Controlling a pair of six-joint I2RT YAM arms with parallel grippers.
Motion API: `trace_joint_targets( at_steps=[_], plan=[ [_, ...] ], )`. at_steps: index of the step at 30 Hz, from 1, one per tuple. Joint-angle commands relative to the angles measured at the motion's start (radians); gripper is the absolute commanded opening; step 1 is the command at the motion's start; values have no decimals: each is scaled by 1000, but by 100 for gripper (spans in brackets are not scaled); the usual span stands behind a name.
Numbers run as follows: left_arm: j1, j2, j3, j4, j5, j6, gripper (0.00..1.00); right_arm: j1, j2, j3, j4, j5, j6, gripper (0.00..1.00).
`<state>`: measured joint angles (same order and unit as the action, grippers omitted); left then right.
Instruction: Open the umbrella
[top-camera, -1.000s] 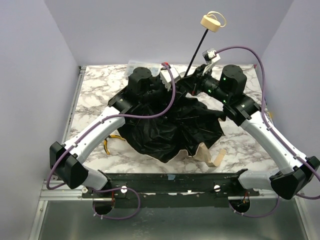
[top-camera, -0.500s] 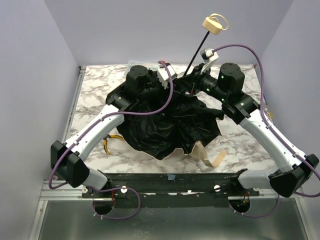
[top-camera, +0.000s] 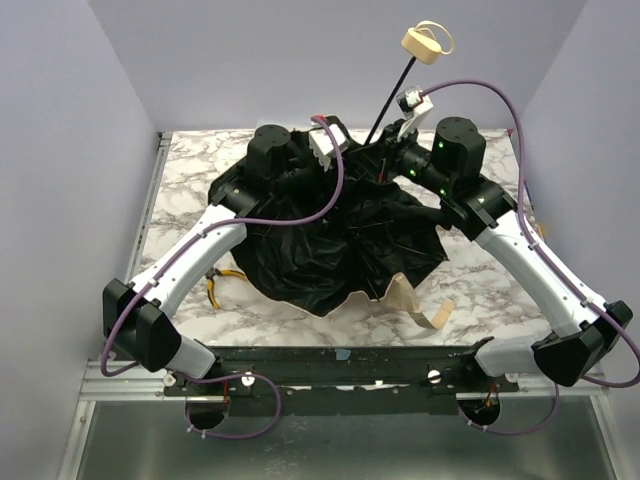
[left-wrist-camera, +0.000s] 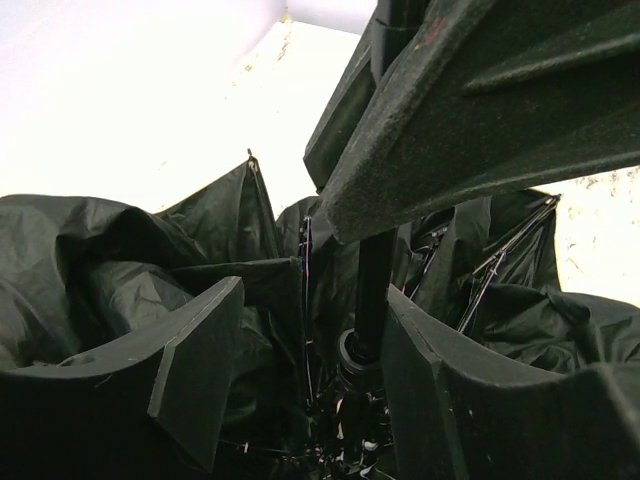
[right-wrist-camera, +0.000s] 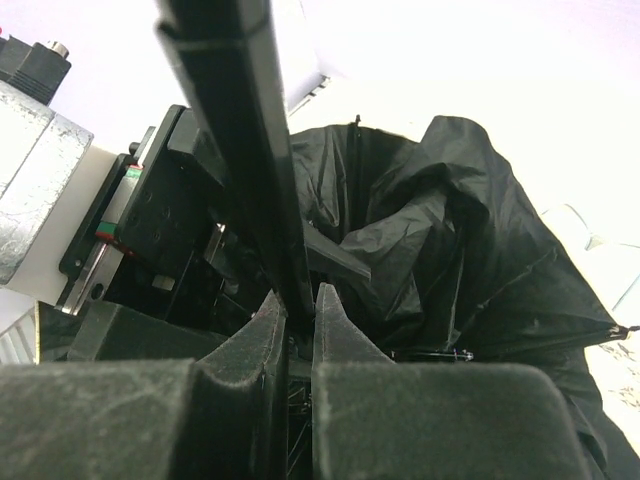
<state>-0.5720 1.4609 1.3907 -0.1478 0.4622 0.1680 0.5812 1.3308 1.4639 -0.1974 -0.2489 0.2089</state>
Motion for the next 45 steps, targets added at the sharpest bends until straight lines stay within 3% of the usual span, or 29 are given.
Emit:
trace_joint_targets(
  at_steps=[1, 18, 21, 28, 30, 36, 45],
  plan=[
    [66, 77, -72, -240, -139, 90, 56, 2, -73, 148, 242, -23, 45, 1],
    [105, 108, -138, -242, -200, 246, 64, 2, -72, 215, 242, -21, 40, 1],
    [106, 98, -167, -228, -200, 288, 59, 2, -75, 219, 243, -7, 33, 1],
    [119, 105, -181, -238, -232, 340, 28, 2, -85, 223, 250, 16, 12, 1],
    [127, 115, -168, -252, -238, 337, 27, 2, -90, 211, 253, 10, 12, 1],
    [131, 157, -135, -309, -280, 343, 41, 2, -91, 224, 260, 16, 11, 1],
    [138, 164, -160, -326, -248, 377, 51, 1, -91, 243, 263, 27, 12, 1]
  ],
)
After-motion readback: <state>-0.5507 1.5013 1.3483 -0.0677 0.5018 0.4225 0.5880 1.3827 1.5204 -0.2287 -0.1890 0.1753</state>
